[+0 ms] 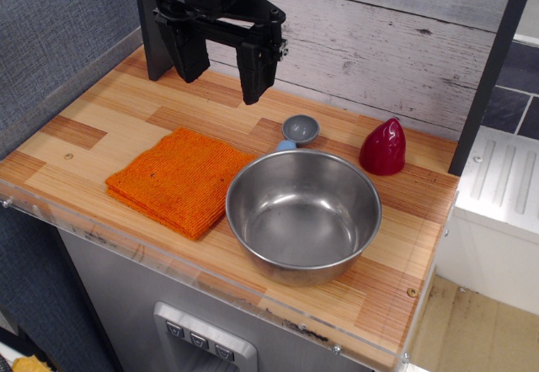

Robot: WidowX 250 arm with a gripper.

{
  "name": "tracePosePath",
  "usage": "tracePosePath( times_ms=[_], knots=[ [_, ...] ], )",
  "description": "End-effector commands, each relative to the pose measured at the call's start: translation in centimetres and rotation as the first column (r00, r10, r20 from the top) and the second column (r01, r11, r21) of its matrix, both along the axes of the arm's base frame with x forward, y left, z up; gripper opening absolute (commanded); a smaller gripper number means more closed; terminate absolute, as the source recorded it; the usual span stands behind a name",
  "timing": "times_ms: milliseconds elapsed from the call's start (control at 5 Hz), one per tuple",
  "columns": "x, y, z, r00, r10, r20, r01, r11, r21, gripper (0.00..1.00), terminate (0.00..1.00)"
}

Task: Pick the vessel and put it on the left side of orange cloth

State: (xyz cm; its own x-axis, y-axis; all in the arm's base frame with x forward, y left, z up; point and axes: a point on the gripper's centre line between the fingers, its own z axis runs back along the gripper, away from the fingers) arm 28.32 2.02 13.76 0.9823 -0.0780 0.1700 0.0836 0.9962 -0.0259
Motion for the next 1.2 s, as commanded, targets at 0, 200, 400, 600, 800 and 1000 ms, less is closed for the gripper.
tracePosePath(
  times_ms=[0,200,400,600,800,1000],
  knots=[
    [0.0,0.0,0.0,1.0,0.0,0.0,0.0,1.0,0.0,1.0,0.0],
    [-0.3,-0.7,-2.1,0.999,-0.021,0.043,0.021,1.0,0.006,1.0,0.0],
    [-0.3,-1.7,-4.1,0.997,-0.065,0.034,0.065,0.998,-0.009,1.0,0.0],
    [-0.5,-2.5,-6.4,0.994,-0.103,-0.017,0.103,0.994,-0.032,1.0,0.0],
    [-0.4,-2.3,-8.1,0.993,-0.099,-0.064,0.097,0.995,-0.039,1.0,0.0],
    [-0.3,-2.3,-8.9,0.991,-0.098,-0.091,0.095,0.995,-0.038,1.0,0.0]
  ],
)
